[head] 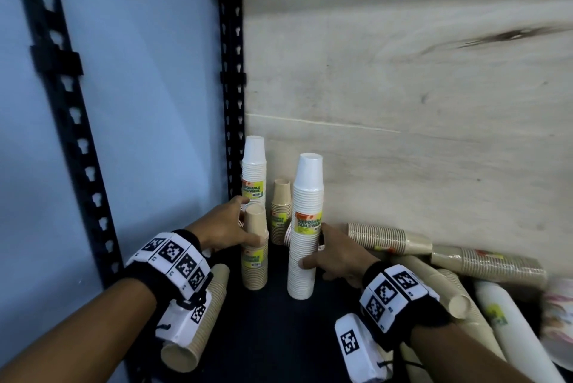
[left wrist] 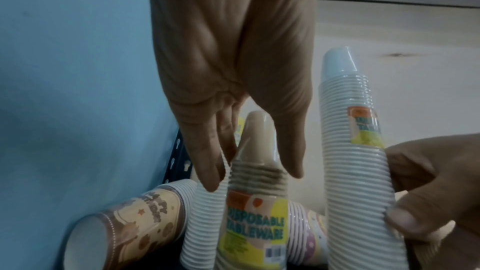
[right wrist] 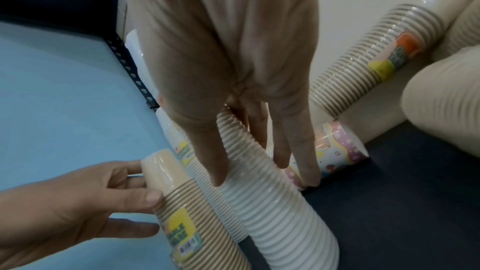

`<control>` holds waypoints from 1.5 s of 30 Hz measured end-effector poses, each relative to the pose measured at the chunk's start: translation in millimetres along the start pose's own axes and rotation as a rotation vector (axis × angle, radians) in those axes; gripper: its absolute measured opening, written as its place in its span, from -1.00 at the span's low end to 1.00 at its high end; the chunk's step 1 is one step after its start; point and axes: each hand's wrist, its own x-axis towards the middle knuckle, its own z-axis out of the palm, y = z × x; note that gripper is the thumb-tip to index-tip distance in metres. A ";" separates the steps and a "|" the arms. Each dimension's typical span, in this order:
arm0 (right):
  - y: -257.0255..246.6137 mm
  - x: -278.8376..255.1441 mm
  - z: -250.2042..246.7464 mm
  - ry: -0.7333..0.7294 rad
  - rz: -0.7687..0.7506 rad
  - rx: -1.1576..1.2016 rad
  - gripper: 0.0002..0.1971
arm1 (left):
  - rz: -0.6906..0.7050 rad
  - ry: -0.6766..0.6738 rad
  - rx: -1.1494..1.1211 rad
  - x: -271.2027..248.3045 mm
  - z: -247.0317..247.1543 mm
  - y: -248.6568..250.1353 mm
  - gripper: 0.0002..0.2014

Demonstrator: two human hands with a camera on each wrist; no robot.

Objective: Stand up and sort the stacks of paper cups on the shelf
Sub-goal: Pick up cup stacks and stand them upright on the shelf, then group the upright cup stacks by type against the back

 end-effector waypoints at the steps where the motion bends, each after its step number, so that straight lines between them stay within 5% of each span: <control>1: 0.2 0.2 -0.6 -0.002 -0.002 -0.010 -0.39 | -0.001 -0.014 0.033 -0.5 0.4 -0.5 -0.07; 5: -0.1 -2.1 1.6 0.068 -0.003 -0.100 -0.33 | 0.032 -0.007 0.090 -3.8 3.6 0.7 -0.24; 13: -1.8 -1.5 0.2 -0.014 0.004 -0.092 -0.42 | 0.025 -0.019 0.158 -0.7 9.2 -6.6 -0.24; 40: -3.1 47.0 15.6 0.169 0.039 -0.236 -0.34 | 0.012 0.024 0.142 41.3 21.5 -12.3 -0.35; 45: 0.6 33.6 16.6 0.096 0.080 -0.409 -0.37 | -0.076 -0.032 0.120 31.7 12.0 -19.0 -0.62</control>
